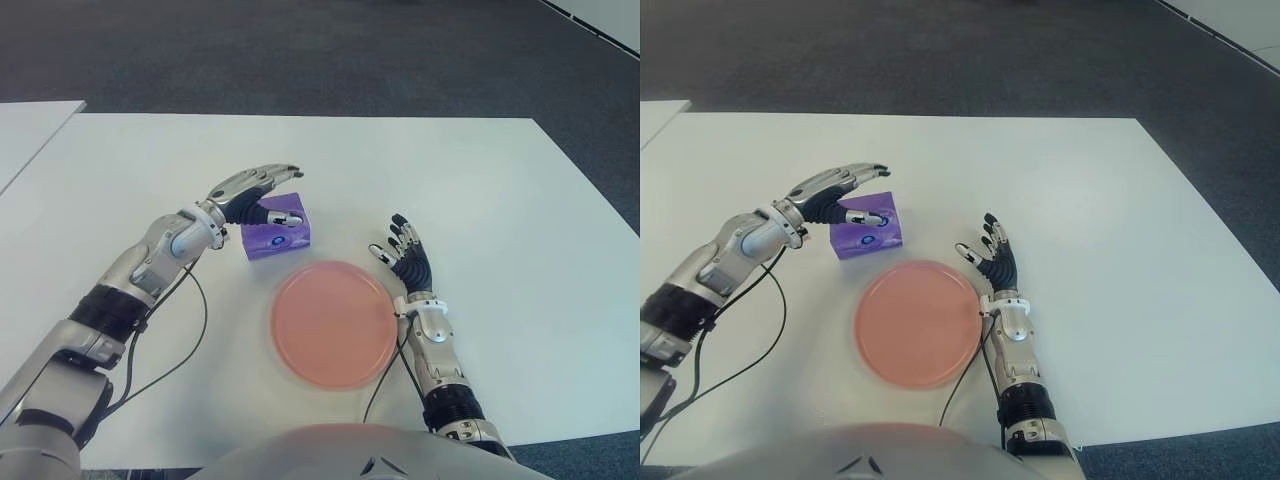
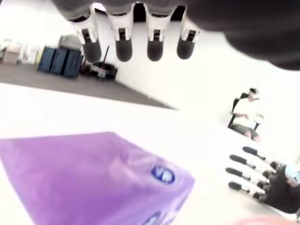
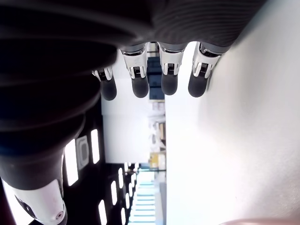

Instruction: Put the tissue paper into the plate.

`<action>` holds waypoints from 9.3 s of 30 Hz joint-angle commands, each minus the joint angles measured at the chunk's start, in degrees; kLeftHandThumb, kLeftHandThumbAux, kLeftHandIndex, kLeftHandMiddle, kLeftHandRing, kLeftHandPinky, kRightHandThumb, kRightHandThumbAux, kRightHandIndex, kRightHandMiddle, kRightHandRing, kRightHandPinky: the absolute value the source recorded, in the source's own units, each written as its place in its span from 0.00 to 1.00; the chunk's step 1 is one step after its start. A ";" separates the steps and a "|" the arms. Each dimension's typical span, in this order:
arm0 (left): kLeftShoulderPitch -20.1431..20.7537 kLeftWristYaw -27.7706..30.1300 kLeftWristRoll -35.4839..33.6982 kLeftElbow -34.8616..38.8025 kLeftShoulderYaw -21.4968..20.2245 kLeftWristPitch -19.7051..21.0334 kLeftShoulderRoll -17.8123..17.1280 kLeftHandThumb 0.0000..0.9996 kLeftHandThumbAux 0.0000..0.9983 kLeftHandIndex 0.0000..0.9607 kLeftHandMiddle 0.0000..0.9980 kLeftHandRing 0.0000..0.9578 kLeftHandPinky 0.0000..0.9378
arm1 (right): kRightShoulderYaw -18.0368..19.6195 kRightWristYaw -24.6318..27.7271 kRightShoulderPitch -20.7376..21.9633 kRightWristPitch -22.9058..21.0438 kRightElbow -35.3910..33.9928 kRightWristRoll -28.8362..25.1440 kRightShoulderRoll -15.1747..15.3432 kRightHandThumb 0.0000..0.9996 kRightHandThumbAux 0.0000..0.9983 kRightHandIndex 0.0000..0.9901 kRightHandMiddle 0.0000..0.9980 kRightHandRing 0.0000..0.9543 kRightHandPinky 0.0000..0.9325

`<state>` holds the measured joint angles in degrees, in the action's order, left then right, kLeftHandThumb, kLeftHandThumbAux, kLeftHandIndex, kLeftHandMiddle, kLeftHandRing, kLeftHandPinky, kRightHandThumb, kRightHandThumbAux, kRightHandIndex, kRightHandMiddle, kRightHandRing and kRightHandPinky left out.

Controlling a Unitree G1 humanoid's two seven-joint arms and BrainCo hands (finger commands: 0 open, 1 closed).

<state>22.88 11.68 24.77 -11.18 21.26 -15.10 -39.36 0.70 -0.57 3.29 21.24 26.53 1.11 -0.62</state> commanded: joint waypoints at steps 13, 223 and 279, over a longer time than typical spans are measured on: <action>-5.56 6.70 4.43 9.64 -1.36 7.24 1.91 0.30 0.06 0.00 0.00 0.00 0.00 | -0.50 -0.13 -2.96 -5.61 4.07 0.77 -0.06 0.10 0.72 0.11 0.09 0.01 0.00; 12.47 -60.16 38.47 -66.04 29.93 27.28 26.85 1.00 0.69 0.23 0.31 0.39 0.53 | 3.40 12.03 -3.59 14.13 13.02 -5.71 2.78 0.07 0.89 0.11 0.09 0.07 0.08; 24.60 -72.50 21.47 -64.62 12.31 8.64 24.61 0.85 0.67 0.42 0.55 0.85 0.85 | 7.23 15.11 1.51 11.97 18.66 -7.85 1.19 0.13 0.89 0.12 0.09 0.07 0.10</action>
<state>44.51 -57.85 47.27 -76.78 34.77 -5.35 -13.64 7.73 14.30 8.94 34.89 39.32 -4.93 2.57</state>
